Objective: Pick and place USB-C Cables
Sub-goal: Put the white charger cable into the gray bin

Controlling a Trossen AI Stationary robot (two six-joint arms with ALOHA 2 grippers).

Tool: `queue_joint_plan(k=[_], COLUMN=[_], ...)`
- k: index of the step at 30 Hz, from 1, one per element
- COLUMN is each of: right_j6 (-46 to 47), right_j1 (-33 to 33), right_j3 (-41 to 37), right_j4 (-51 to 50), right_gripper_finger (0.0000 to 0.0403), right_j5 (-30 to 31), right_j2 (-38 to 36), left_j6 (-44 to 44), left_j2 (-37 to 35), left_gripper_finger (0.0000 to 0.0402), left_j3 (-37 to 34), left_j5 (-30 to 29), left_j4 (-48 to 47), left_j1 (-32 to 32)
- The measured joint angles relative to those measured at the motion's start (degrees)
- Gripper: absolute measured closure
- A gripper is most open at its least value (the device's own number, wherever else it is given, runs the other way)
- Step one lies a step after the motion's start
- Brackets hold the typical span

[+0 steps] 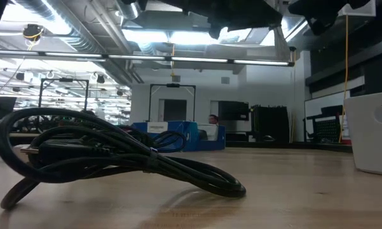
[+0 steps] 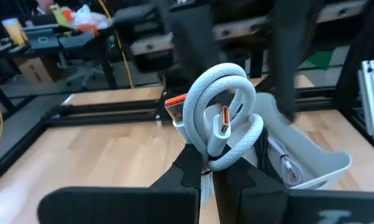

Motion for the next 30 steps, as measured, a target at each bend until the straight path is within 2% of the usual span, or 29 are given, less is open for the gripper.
queue_joint_plan(k=[8, 15, 20, 23, 27, 30], right_j6=[-1.68, -1.77, -1.61, -1.31, -1.89, -2.66], right_j1=[-1.82, -2.84, -2.93, -2.95, -2.93, -2.93], right_j3=[0.00, 0.13, 0.13, 0.05, 0.02, 0.02], right_j4=[-1.67, -1.39, -1.30, -1.74, -1.65, -1.58], right_gripper_finger=[0.0265, 0.0265, 0.0266, 0.0293, 0.0372, 0.0372], right_j5=[0.04, -0.09, -0.15, -0.14, -0.22, -0.18], right_j2=[0.00, -0.07, -0.04, 0.02, 0.04, 0.04], left_j6=[0.34, 2.60, 4.57, 4.32, 3.23, 2.94], left_j2=[-0.01, 0.03, 0.03, 0.01, -0.05, -0.06], left_gripper_finger=[0.0393, 0.0393, 0.0393, 0.0393, 0.0371, 0.0348], left_j3=[0.57, 5.36, 8.49, 8.81, 8.81, 8.81], left_j5=[0.13, 3.90, 4.08, 4.21, 4.22, 4.33], left_j4=[1.49, 0.59, -2.15, -4.03, -4.46, -4.77], left_j1=[-1.14, -1.10, -1.22, -1.20, -1.20, -1.22])
